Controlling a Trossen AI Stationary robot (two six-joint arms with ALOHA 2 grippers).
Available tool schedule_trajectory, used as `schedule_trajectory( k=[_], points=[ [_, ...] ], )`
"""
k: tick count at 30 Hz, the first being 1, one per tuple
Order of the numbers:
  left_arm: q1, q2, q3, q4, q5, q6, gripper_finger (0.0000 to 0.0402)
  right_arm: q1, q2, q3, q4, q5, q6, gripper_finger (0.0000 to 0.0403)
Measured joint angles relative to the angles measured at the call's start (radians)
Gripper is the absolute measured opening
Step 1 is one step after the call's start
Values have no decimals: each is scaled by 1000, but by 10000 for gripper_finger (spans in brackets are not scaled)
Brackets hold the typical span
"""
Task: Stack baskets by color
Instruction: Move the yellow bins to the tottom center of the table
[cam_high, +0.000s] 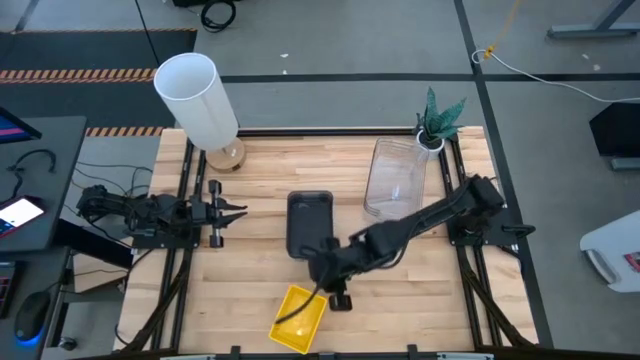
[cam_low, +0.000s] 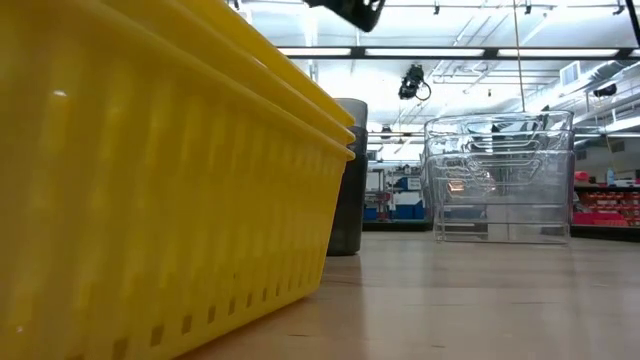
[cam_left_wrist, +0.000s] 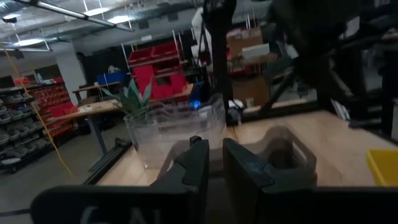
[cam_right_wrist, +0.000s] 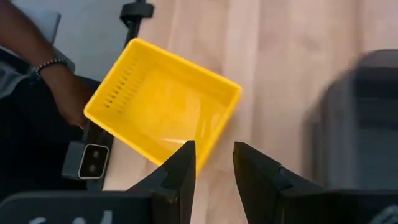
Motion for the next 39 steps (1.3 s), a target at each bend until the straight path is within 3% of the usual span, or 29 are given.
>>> schedule_trajectory(
  k=[11,25,39],
  points=[
    [0,1,0,-9,1,0,61,69,97,1,240,30,95,112],
    [0,1,0,-17,0,0,58,156,159,61,230,210,74,90],
    [0,26,0,-24,3,2,54,159,243,34,205,197,62,87]
  ],
)
